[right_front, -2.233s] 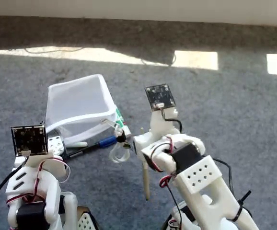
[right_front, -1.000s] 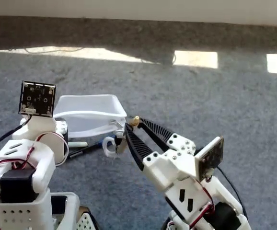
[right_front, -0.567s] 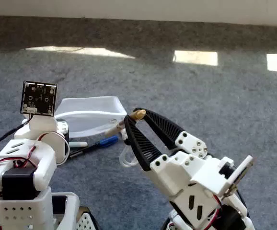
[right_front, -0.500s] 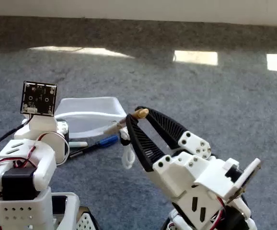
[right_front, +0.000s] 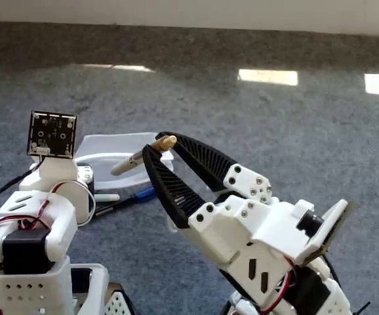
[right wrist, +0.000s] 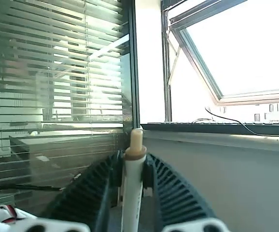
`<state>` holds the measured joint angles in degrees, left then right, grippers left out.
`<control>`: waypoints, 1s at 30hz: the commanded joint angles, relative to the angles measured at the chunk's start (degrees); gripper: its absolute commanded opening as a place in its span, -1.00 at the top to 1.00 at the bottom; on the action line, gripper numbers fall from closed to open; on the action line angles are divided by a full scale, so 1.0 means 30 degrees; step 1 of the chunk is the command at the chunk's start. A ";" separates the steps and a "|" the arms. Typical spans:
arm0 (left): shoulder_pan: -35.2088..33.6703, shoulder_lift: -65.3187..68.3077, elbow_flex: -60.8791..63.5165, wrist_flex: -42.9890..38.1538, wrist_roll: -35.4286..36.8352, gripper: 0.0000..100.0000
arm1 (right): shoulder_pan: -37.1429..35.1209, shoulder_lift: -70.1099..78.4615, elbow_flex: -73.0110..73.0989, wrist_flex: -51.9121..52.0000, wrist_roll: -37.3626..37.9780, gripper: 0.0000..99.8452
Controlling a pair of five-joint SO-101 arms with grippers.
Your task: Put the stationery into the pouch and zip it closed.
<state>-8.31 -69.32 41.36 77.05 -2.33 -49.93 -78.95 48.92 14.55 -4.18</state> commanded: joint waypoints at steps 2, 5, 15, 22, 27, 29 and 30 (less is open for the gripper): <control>0.0278 0.0073 -0.0220 -0.0088 0.0234 0.98 | -0.0161 0.0366 0.1919 -0.2857 0.2168 0.99; 0.0278 0.0073 -0.0220 -0.0088 0.0234 0.98 | -0.0220 0.0366 0.3531 -0.3443 0.3311 0.99; 0.0278 0.0073 -0.0366 -0.0088 0.0234 0.98 | -0.0278 0.0366 0.5788 -0.3414 0.3399 0.99; 0.0278 0.0073 -0.0366 -0.0088 0.0234 0.98 | -0.0278 0.0366 0.5788 -0.3209 0.3429 0.87; 0.0278 0.0073 -0.0337 -0.0381 0.0234 0.98 | -0.0278 0.0366 0.5641 -0.0718 0.3399 0.61; 0.0278 0.0073 -0.0337 -0.0381 0.0234 0.98 | -0.0278 0.0278 0.5553 0.0220 0.3399 0.61; 0.0278 0.0073 -0.0337 -0.0381 0.0234 0.98 | -0.0278 0.0249 0.5377 0.0571 0.3399 0.61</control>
<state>-8.31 -69.23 41.45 77.05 -2.33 -50.02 -78.07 66.77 13.49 5.41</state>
